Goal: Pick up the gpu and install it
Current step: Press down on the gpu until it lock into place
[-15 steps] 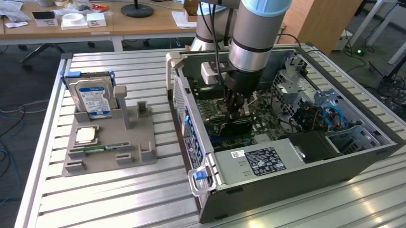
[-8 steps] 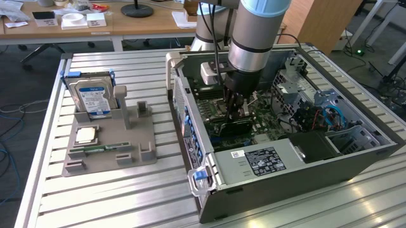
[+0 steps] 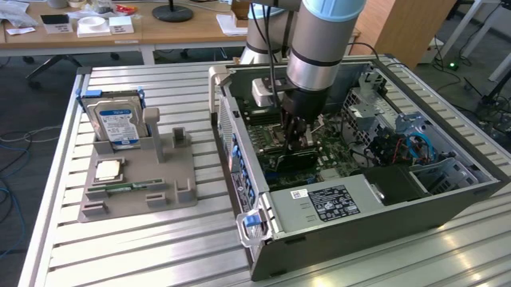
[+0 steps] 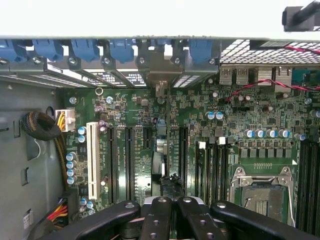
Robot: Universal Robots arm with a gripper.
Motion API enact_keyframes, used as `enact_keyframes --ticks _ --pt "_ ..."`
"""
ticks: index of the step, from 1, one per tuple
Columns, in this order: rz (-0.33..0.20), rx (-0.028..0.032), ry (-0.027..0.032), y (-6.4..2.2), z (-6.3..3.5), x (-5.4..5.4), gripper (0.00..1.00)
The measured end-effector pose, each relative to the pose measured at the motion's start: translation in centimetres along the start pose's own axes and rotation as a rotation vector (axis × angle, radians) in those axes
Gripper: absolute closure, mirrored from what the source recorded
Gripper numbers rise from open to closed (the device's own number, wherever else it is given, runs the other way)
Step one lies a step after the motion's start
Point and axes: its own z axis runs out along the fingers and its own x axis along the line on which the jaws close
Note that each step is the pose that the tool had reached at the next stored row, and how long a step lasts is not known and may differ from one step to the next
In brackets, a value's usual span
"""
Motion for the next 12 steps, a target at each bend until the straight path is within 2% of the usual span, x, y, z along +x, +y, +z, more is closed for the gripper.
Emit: enact_keyframes --ticks 6,12 --pt "0.0 0.0002 -0.0006 0.02 -0.09 0.0 0.89" --pt "0.0 0.0001 0.0001 0.01 -1.17 0.0 0.89"
